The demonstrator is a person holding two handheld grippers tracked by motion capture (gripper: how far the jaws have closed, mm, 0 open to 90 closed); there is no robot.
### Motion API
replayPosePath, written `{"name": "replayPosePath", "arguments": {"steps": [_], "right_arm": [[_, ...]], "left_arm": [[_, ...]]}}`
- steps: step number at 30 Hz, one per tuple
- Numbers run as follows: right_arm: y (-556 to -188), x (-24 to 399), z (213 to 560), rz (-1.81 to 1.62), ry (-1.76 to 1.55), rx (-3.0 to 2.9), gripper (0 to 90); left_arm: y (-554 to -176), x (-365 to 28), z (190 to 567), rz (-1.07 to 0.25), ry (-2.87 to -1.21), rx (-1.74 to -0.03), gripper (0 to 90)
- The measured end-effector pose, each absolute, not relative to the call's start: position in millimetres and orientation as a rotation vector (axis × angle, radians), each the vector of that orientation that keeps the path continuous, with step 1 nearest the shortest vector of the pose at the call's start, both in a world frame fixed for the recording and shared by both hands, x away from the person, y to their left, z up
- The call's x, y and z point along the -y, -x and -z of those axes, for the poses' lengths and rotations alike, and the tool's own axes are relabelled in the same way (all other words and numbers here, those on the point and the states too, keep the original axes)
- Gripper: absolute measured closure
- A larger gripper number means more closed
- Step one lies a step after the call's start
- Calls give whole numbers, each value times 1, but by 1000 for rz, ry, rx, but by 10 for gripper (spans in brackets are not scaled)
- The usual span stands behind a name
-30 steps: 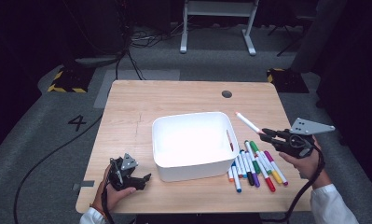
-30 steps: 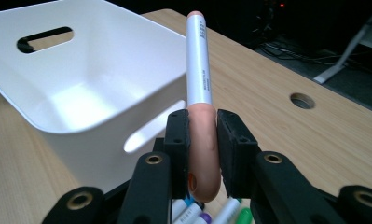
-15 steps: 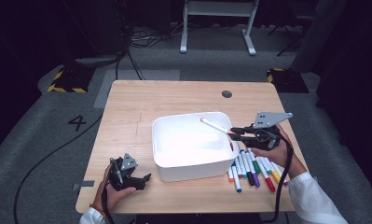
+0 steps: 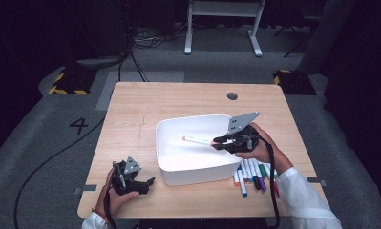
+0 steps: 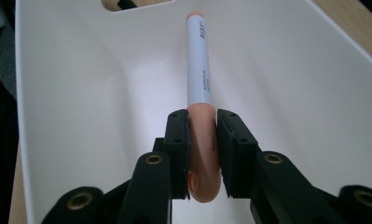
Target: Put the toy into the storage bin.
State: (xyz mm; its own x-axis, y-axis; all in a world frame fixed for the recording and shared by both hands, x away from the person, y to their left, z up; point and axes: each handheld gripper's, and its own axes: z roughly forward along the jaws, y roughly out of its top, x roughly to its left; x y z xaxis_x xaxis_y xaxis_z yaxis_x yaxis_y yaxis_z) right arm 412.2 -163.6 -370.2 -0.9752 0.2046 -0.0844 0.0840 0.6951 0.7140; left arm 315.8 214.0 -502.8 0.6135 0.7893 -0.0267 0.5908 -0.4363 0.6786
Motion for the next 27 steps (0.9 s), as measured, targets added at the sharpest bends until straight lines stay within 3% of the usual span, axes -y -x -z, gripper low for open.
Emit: {"name": "replayPosePath", "arguments": {"steps": [18,20,27], "right_arm": [[-404,154,380,-1031,-109,-2909,742],[-404,156,378,-1038,-128,-2895,676],[-403,162,373,-1064,-177,-2831,632]], "left_arm": [[-316,-214,503,-389,-2179,-1080,134],[-316,-214,503,-389,-2179,-1080,134],[-316,-214,503,-385,-2179,-1078,134]]}}
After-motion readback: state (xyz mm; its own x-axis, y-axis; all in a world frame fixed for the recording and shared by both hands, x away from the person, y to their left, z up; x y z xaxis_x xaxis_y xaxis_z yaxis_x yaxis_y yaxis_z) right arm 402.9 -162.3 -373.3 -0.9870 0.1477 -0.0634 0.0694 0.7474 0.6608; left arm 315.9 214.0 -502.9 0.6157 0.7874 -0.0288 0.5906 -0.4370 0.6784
